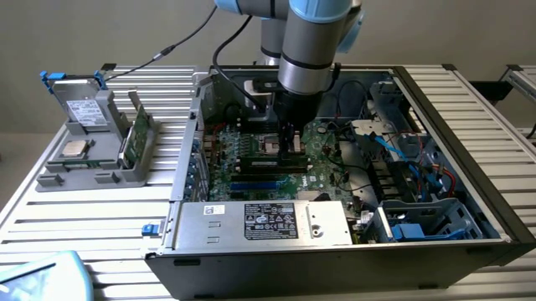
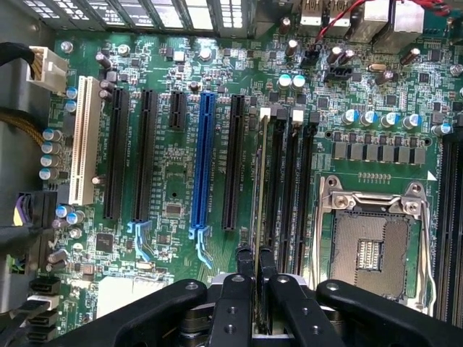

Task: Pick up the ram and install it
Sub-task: 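Insert the ram into the slot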

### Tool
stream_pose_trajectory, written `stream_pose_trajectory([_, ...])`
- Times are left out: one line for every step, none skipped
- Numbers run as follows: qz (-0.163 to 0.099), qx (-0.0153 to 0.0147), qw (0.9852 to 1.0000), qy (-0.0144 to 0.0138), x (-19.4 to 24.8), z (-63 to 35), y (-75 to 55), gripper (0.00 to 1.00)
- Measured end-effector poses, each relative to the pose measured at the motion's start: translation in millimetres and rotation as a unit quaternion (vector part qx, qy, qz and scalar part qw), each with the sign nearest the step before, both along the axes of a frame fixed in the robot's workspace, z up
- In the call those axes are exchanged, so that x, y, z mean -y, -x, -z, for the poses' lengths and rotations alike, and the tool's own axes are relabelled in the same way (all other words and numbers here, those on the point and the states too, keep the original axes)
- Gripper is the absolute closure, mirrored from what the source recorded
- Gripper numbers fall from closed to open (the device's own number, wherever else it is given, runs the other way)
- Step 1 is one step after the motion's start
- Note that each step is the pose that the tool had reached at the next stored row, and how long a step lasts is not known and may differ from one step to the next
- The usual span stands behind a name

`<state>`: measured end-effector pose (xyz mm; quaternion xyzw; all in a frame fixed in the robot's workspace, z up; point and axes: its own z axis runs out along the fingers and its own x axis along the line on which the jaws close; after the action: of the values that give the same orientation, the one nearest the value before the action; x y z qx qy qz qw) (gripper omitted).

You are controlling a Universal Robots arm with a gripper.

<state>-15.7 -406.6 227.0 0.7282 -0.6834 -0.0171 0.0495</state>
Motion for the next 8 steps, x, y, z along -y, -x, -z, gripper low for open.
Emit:
stream_pose_trajectory([0.000,0.0000,1.0000,-0.0001,0.1,0.1,-0.1,0.86])
stream_pose_trajectory([0.000,0.0000,1.0000,-0.0001,0.2,0.2,-0.2,0.86])
stream_pose_trajectory([0.000,0.0000,1.0000,0.0000,0.2,0.2,-0.2,0.86])
stream_pose_trajectory([0.000,0.0000,1.0000,0.0000,0.2,0.2,-0.2,0.86])
stream_pose_trajectory([0.000,0.0000,1.0000,0.0000,0.2,0.2,-0.2,0.86])
stream_pose_trajectory([0.000,0.0000,1.0000,0.0000,0.2,0.3,-0.6,0.86])
stream_pose_trajectory([0.000,0.0000,1.0000,0.0000,0.2,0.4,-0.7,0.86])
stream_pose_trajectory([0.000,0.0000,1.0000,-0.0001,0.0,0.5,-0.7,0.86])
